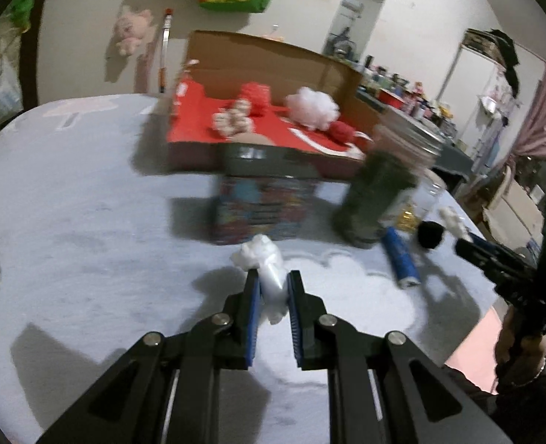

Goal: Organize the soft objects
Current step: 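Carry cotton pad and plush lamb into the red box and open both tools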

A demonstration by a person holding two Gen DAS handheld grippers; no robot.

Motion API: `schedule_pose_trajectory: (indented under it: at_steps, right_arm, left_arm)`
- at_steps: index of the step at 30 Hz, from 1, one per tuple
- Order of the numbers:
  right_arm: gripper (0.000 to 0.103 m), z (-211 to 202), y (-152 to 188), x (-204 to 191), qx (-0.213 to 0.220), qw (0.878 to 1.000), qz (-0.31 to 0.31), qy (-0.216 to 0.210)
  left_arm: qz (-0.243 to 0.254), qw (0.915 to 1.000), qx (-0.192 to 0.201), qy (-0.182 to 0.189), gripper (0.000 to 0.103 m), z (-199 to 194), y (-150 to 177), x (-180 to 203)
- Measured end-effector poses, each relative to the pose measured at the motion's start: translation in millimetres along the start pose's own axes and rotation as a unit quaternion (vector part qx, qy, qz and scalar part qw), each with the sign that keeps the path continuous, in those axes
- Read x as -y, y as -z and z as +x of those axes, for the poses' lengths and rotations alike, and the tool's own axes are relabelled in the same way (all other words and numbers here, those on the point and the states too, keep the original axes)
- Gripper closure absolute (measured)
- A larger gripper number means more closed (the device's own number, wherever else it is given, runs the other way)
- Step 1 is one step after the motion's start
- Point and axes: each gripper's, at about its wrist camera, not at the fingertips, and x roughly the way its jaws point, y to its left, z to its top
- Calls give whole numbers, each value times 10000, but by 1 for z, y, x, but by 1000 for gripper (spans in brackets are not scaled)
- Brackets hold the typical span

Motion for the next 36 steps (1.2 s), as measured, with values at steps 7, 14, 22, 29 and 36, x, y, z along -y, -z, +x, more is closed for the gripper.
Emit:
schedule_pose_trajectory:
  at_steps: [7,14,22,29,36]
  right_arm:
    - [66,1,-9,21,-20,9990,-177,408]
    - [66,9,-21,31,-6,9950,-611,795]
    - [66,34,-38,44,-166,9854,-1248,1142]
    - [66,51,-59,46,-229,9760,-1803,1196]
    - [66,65,-89,40,-289,9731,-2118,862]
  left_arm:
    - [117,9991,130,-387,88,-2,-16,-32]
    - [496,9979,93,-395,88,9,-35,-45]
    - [847,9959,7,-308,88,19,-55,-52]
    - [1233,9921,-74,-197,88,20,-77,-45]
    - [1605,9870,-74,-45,88,21,-113,-31]
